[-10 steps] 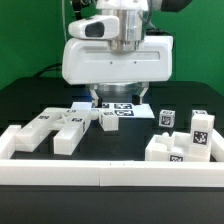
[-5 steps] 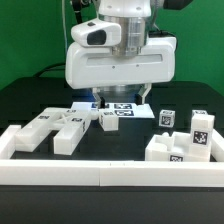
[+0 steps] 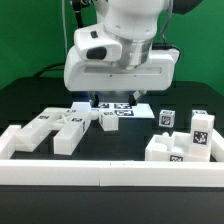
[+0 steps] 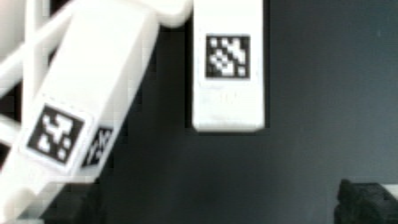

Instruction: Assemble chair

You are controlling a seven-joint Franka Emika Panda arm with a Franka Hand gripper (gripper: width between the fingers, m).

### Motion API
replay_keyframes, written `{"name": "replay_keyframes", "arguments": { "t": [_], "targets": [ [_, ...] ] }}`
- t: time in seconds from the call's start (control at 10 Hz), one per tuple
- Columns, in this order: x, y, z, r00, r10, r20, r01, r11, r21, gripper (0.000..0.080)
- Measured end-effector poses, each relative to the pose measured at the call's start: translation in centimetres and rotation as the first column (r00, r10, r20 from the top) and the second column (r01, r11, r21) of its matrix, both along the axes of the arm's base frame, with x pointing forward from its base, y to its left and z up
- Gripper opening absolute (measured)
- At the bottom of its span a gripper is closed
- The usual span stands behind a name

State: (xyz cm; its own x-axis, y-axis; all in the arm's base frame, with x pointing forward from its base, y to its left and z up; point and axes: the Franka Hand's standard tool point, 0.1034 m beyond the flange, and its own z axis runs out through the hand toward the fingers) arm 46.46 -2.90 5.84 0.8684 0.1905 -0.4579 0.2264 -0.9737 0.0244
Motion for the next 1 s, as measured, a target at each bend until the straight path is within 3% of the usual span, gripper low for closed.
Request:
{"name": "replay_keyframes", "arguments": {
  "t": [0.5, 1.0],
  "targets": [
    [-0.9, 0.1, -0.4, 0.952, -0.025, -0.307, 0.009, 0.999, -0.051, 0.0648],
    [-1.4, 0.0, -1.8, 0.937, -0.024, -0.347, 0.001, 0.998, -0.065, 0.0648]
  ]
}}
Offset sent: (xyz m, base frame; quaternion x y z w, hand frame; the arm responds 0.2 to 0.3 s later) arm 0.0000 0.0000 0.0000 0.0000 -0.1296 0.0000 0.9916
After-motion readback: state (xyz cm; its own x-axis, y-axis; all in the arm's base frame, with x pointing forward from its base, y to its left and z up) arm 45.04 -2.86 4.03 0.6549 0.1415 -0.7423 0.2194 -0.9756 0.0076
